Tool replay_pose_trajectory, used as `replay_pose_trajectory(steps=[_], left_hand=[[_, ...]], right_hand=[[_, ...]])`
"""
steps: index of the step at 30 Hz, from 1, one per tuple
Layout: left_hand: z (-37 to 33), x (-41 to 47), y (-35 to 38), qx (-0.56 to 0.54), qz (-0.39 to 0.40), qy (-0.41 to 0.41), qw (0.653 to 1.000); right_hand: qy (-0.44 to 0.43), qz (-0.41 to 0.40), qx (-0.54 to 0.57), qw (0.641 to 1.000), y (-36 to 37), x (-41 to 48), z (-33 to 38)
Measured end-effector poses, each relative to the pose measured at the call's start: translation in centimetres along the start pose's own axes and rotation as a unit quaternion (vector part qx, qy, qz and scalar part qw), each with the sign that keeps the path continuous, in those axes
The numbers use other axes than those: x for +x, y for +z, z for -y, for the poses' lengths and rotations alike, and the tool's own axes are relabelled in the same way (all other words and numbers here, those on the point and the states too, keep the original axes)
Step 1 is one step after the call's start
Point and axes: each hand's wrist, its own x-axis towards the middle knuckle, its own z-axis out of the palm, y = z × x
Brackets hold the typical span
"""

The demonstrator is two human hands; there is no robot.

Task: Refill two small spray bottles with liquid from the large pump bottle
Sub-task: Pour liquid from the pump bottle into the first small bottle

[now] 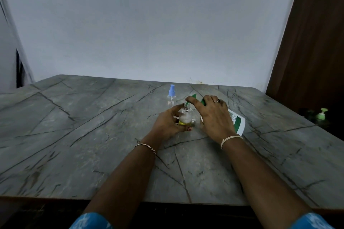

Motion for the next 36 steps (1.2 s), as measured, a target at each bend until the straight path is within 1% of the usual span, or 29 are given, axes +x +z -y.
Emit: replay_pose_trajectory(steps=[5, 11, 20, 24, 29, 36], left_hand=[[-0.16, -0.02, -0.11, 0.007, 0.002, -0.001, 1.000], [0.03, 0.15, -0.03, 0.015, -0.001, 0.003, 1.000], [0.46, 0.38, -0.02, 0.006, -0.002, 0.005, 1.000], [0.42, 0.35, -0.07, 0.013, 0.002, 0.009, 1.000], [0.44, 0.37, -0.03, 0.015, 0.002, 0.016, 1.000], [0.44, 0.38, 0.03, 0.004, 0.002, 0.009, 1.000]], right_hand=[[-0.003, 0.003, -0.018, 1.000, 0.03, -0.16, -0.19], [0.011, 0.003, 0.007, 1.000, -0.06, 0.54, 0.46], [-0.013, -0.002, -0.025, 1.000, 0.39, -0.08, -0.50], [0.000, 0.015, -0.012, 1.000, 0.07, 0.02, -0.25], [0.014, 0.008, -0.017, 1.000, 0.39, 0.51, 0.38], [-0.005, 0.001, -0.035, 0.999, 0.34, 0.04, -0.22]])
